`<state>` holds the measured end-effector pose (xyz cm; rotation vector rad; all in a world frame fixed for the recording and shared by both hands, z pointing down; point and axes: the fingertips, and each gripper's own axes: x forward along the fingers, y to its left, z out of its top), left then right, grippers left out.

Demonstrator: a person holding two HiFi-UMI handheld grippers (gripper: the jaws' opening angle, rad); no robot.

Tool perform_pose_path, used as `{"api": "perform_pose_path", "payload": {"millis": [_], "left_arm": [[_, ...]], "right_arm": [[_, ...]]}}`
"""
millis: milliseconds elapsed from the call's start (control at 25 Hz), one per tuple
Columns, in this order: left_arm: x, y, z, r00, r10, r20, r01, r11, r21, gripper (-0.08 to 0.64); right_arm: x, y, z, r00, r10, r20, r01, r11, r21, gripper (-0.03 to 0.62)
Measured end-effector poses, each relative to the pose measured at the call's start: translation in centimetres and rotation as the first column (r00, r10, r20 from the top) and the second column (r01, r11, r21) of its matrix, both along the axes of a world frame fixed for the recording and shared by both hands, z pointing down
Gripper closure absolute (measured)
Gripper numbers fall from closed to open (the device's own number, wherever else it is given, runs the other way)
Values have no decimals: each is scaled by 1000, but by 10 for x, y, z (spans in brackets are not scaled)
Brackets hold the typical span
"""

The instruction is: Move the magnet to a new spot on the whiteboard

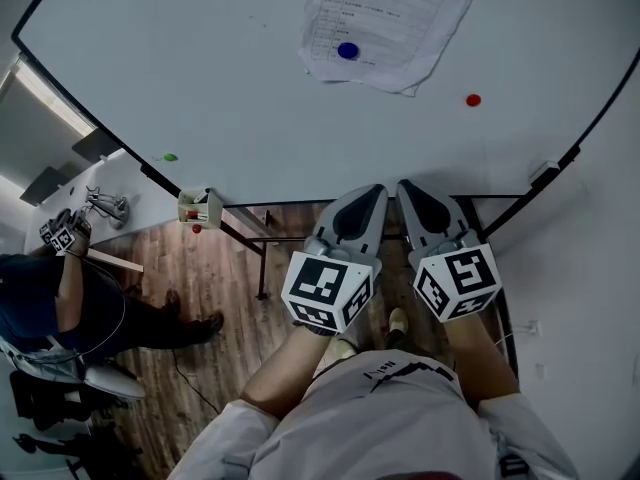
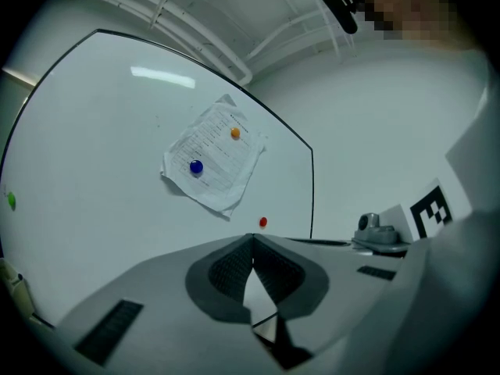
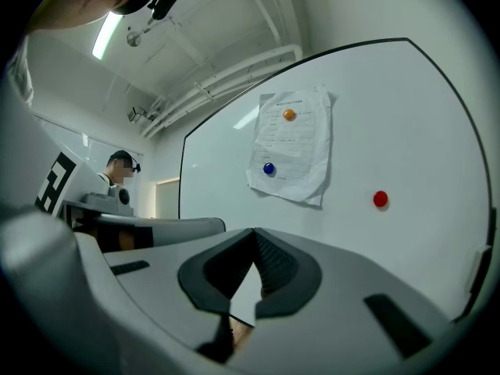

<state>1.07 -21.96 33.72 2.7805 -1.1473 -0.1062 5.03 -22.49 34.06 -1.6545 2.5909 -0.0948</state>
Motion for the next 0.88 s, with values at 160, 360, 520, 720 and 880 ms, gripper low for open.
{"api": "perform_pose_path", "payload": {"millis": [160,360,520,720,880], "left_arm": [[-5,2,-4,1000,-5,-3,5,1000,9,549],[-9,2,-9,1000,-13,-9,13,1000,18,549],[-10,2,-11,1000,-15,-11,15,1000,20,549],[-9,2,-11,1000,-18,-13,18,1000,21,549],[-11,2,-11,1000,-22,-15,22,1000,20,549]], "right_arm": [[-5,2,-5,1000,-4,-1,4,1000,11,578],[-8,2,-8,1000,-6,-4,6,1000,17,578],[-8,2,-9,1000,-7,-4,7,1000,20,578],[-8,2,-9,1000,-11,-6,11,1000,18,578],[-10,1,-8,1000,-14,-6,14,1000,15,578]]}}
